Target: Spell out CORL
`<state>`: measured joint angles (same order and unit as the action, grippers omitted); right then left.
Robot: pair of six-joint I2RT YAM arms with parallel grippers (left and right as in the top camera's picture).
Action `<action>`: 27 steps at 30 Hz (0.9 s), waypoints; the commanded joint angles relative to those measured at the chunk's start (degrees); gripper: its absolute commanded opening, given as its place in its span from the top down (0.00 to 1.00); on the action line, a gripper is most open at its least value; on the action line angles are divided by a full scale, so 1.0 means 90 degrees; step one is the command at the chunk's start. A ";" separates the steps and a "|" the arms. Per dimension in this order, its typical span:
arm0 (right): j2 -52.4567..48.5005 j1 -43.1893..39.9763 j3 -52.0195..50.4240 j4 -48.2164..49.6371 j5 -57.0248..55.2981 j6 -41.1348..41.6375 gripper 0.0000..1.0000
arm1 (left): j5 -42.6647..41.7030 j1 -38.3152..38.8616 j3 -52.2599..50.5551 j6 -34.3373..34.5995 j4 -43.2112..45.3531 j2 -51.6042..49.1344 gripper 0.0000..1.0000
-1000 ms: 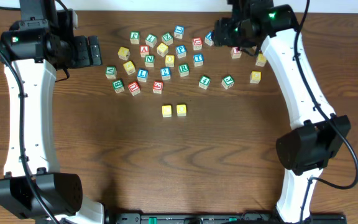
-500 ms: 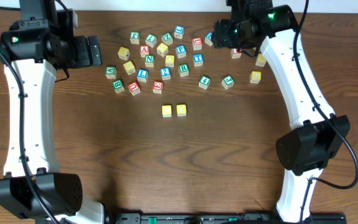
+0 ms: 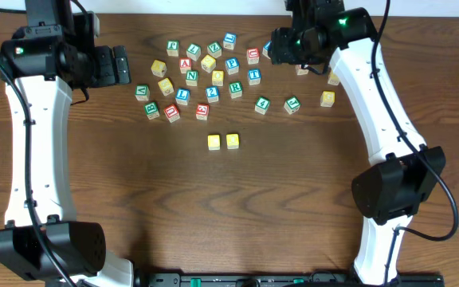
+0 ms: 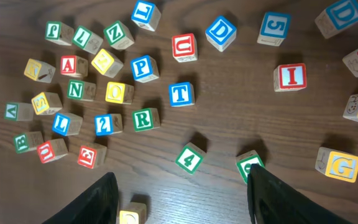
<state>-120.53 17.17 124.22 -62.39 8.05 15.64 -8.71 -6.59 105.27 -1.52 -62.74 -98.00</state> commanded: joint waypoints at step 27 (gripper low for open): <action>-0.0163 0.0277 -0.0036 0.0131 -0.0049 -0.0102 0.39 | -0.0034 0.0019 0.0163 -0.0041 -0.0012 -0.0012 0.02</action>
<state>-121.47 18.98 124.20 -61.67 7.92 15.62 -8.71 -6.59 105.27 -1.54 -62.76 -98.00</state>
